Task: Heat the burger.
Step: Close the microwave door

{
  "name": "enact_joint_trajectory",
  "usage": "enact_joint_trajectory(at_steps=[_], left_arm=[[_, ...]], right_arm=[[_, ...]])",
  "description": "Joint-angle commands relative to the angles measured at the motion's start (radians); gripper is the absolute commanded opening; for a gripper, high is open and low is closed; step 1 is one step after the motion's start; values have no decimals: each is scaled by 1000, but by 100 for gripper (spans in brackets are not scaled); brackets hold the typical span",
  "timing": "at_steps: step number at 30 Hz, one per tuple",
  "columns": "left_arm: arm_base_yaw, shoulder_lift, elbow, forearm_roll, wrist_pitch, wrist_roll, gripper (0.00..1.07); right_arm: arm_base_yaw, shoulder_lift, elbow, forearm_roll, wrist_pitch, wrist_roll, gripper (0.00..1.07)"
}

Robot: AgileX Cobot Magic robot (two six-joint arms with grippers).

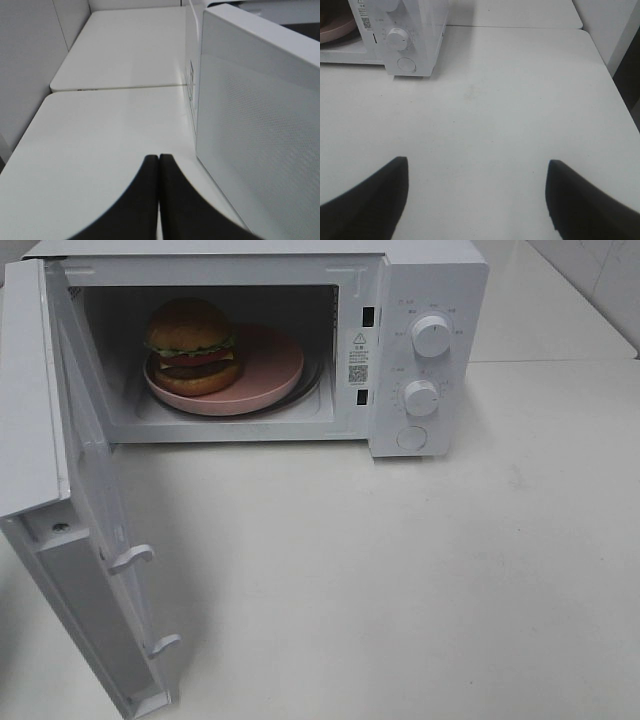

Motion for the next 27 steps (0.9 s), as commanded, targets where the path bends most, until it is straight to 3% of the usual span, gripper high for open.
enact_joint_trajectory(at_steps=[1, 5, 7, 9, 10, 11, 13, 18, 27], left_arm=[[-1, 49, 26, 12, -183, -3, 0], [-1, 127, 31, 53, -294, -55, 0], [-1, 188, 31, 128, -336, -138, 0], [-1, 211, 31, 165, -348, -171, 0], [-1, 257, 31, 236, -374, -242, 0], [-1, 257, 31, 236, -374, -242, 0], [-1, 326, 31, 346, -438, -313, 0], [-1, 433, 31, 467, -580, -367, 0], [-30, 571, 29, 552, -721, -428, 0]], right_arm=[[-7, -27, 3, 2, -2, -10, 75], [-7, -27, 3, 2, -2, -10, 75], [-7, -27, 3, 2, -2, -10, 75], [-7, -27, 3, 2, -2, -10, 75], [-7, -27, 3, 2, -2, -10, 75], [-7, -27, 3, 2, -2, -10, 75], [-7, -27, 3, 2, -2, -10, 75], [-7, -27, 3, 2, -2, -10, 75], [-7, -27, 3, 2, -2, -10, 75]])
